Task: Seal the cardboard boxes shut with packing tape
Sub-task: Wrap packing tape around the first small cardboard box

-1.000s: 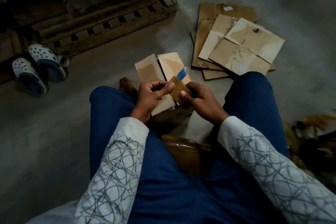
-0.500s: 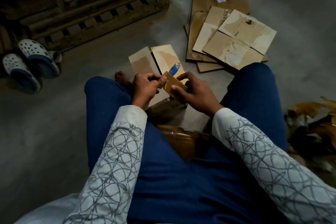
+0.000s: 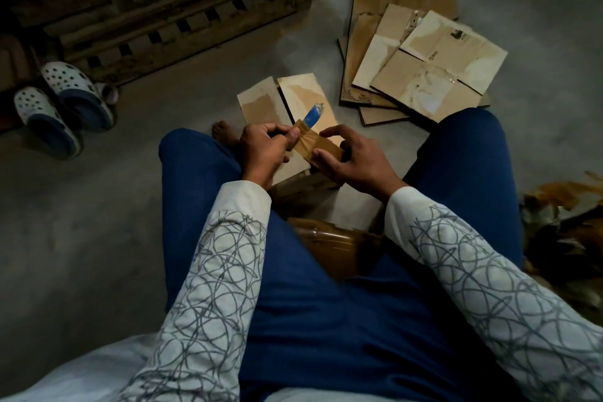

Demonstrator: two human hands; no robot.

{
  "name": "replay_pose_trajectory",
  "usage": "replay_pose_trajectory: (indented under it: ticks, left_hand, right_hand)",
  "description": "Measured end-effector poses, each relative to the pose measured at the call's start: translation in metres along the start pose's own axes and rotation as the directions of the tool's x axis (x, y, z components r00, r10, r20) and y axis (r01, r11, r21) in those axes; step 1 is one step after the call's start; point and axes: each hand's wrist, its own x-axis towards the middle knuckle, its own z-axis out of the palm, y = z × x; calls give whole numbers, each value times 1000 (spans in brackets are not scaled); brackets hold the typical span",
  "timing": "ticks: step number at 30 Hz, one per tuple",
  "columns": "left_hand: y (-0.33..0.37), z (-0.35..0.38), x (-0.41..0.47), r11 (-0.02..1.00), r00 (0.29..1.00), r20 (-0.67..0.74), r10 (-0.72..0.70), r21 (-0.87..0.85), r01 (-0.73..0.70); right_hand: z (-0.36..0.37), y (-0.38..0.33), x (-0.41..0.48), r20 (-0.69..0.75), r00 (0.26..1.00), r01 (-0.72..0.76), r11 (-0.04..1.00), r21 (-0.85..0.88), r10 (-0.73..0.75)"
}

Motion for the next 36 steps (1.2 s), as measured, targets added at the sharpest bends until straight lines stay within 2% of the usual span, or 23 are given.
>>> replay_pose_trajectory:
  ticks: [6, 14, 26, 31, 34, 36]
  left_hand:
    - [0, -3, -1, 1000, 1000, 0, -6, 3, 6]
    - [1, -3, -5, 999, 1000, -9, -7, 43, 8]
    - [-4, -2, -5, 995, 998, -59, 37, 90, -32]
    - [-5, 3, -8, 987, 994, -61, 90, 140, -80]
    - [-4, -10, -2, 990, 974, -205, 98, 124, -73]
    - [-3, -30, 8, 989, 936, -332, 117, 125, -80]
  right_hand:
    - [3, 1, 0, 14, 1000, 8, 1000, 28, -8]
    - [11, 8, 4, 20, 999, 48, 992, -113, -46]
    - [13, 8, 4, 52, 998, 43, 978, -203, -33]
    - [23, 6, 2, -1, 999, 34, 945, -325, -37]
    - [23, 16, 0, -1, 999, -34, 902, -430, 37]
    - [19, 25, -4, 31, 996, -60, 908, -416, 80]
